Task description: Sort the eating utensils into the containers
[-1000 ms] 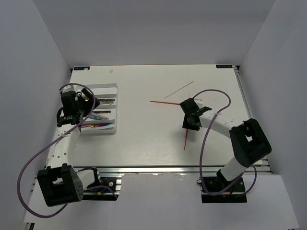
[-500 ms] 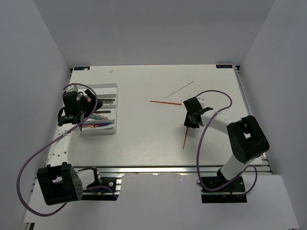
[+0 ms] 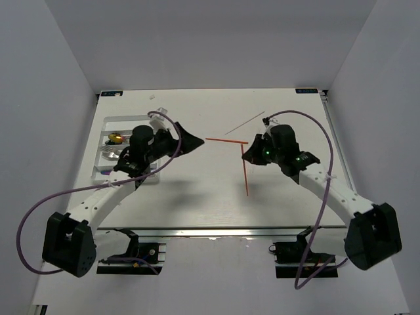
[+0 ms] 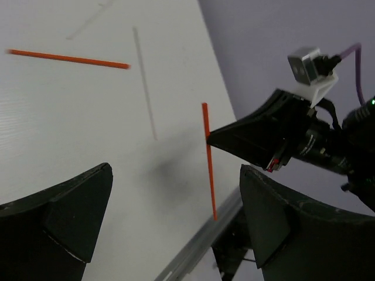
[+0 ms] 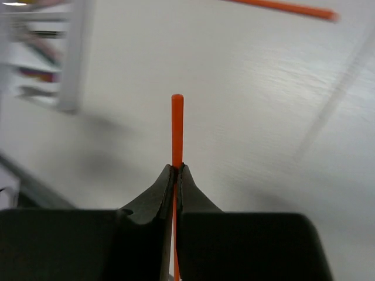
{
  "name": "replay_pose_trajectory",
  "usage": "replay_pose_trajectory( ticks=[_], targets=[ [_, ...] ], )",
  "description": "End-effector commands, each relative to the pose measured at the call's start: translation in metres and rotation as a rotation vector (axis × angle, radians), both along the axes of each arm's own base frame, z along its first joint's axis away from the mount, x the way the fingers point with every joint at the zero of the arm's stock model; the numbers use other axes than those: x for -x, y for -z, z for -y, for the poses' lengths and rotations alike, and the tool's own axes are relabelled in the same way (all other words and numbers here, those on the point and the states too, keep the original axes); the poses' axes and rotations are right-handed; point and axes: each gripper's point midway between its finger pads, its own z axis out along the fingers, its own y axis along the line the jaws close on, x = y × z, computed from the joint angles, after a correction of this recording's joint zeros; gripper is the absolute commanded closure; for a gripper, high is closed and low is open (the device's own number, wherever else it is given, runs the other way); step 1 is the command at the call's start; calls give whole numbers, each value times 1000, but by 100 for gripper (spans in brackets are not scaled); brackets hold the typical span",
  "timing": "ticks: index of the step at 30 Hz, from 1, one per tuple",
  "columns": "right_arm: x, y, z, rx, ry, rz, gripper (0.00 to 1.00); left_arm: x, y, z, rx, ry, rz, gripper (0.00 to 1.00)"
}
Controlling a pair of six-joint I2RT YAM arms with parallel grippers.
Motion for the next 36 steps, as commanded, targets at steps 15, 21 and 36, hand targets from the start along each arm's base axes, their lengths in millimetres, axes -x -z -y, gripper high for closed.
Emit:
replay_pose_trajectory(
  ticks=[15, 21, 36],
  targets=[
    [49, -122, -84, -517, -534, 242, 100, 26, -45, 88, 143, 265, 149, 8],
    [51, -124, -97, -542, -569, 226, 100, 19, -46, 92, 173, 252, 143, 37],
    [-21, -101, -65, -360, -187, 222, 37, -93, 9, -46, -43, -426, -148, 100]
  ],
)
